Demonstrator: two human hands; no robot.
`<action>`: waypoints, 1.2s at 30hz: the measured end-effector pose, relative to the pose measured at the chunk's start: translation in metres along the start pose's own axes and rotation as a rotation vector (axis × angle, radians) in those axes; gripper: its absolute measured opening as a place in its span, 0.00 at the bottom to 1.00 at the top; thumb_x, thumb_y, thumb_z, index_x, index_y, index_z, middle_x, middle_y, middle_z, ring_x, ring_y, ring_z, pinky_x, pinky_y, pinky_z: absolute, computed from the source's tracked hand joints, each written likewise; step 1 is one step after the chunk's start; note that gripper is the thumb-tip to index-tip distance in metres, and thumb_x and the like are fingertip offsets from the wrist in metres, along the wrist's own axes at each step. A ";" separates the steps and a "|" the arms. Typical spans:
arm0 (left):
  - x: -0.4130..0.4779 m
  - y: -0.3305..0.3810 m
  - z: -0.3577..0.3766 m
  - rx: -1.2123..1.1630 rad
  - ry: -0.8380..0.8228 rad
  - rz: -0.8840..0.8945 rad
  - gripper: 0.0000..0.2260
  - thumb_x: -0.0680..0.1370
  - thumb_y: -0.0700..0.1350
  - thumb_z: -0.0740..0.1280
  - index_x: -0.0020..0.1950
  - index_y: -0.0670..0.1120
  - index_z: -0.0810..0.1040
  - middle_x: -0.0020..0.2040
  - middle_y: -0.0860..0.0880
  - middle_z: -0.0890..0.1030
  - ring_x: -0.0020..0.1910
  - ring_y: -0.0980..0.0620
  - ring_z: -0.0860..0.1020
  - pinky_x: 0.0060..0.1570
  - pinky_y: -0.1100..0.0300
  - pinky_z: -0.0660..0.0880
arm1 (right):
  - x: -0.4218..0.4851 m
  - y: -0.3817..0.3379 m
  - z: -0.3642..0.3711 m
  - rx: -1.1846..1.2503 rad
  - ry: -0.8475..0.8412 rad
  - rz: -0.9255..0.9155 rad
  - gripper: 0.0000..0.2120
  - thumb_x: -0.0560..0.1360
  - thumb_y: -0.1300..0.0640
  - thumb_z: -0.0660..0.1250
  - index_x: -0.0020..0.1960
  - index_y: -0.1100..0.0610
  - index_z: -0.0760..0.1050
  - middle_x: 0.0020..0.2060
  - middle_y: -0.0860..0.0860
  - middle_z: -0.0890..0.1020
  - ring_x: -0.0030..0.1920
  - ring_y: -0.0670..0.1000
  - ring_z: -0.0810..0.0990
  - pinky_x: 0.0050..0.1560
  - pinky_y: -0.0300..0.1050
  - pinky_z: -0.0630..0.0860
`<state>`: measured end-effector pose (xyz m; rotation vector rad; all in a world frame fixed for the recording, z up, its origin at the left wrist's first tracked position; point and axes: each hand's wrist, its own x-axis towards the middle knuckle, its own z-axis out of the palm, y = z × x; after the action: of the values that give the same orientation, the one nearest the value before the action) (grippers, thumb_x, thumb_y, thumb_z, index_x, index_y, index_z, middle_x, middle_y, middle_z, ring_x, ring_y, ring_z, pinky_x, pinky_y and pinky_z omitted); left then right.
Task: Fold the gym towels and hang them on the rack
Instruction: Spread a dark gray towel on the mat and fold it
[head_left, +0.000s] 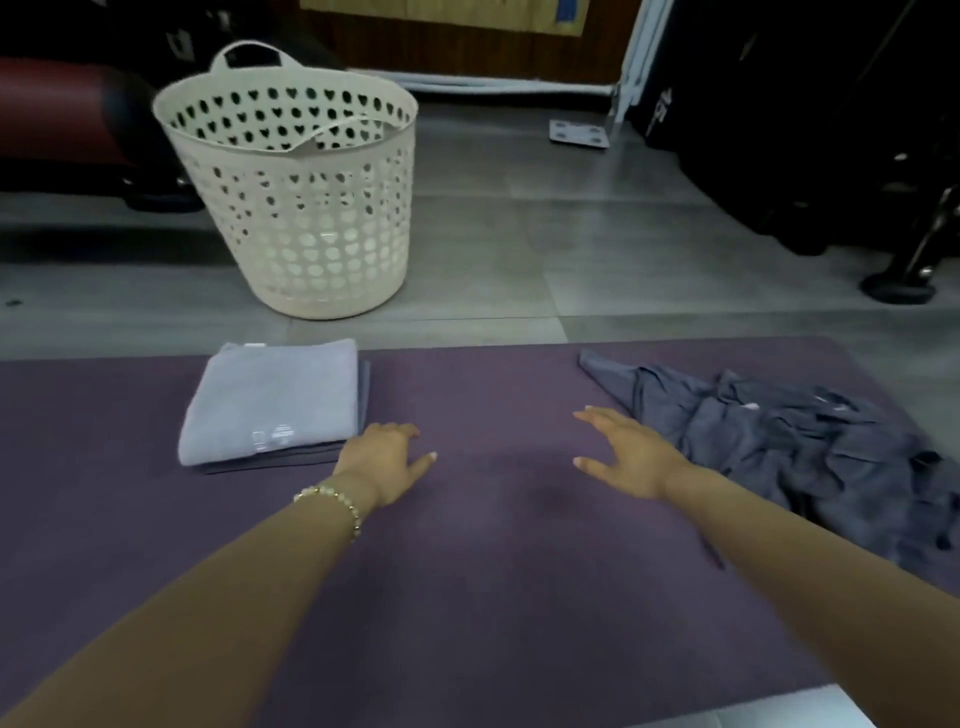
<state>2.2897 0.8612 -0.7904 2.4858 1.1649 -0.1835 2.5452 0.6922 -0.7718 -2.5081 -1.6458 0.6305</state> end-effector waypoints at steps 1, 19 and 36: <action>0.003 0.022 0.003 0.021 -0.006 0.028 0.24 0.80 0.59 0.57 0.72 0.48 0.66 0.70 0.47 0.70 0.70 0.47 0.66 0.67 0.53 0.65 | -0.010 0.018 -0.007 0.010 0.017 0.026 0.33 0.77 0.42 0.63 0.77 0.48 0.54 0.77 0.47 0.56 0.75 0.50 0.58 0.73 0.50 0.59; 0.050 0.234 0.169 0.018 -0.320 0.217 0.29 0.80 0.63 0.51 0.77 0.49 0.57 0.76 0.50 0.63 0.74 0.48 0.62 0.70 0.55 0.60 | -0.110 0.273 0.031 0.481 0.524 0.590 0.33 0.74 0.49 0.70 0.74 0.54 0.60 0.76 0.53 0.54 0.75 0.54 0.56 0.71 0.51 0.60; 0.049 0.261 0.163 -1.136 -0.532 -0.146 0.28 0.81 0.62 0.44 0.72 0.48 0.66 0.66 0.47 0.75 0.63 0.47 0.74 0.64 0.52 0.67 | -0.065 0.177 0.065 0.735 0.249 0.143 0.18 0.81 0.62 0.60 0.70 0.62 0.68 0.59 0.53 0.73 0.63 0.53 0.73 0.60 0.34 0.67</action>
<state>2.5276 0.6803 -0.8777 1.2521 0.8431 -0.1452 2.6516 0.5496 -0.8622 -2.0533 -0.9198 0.7295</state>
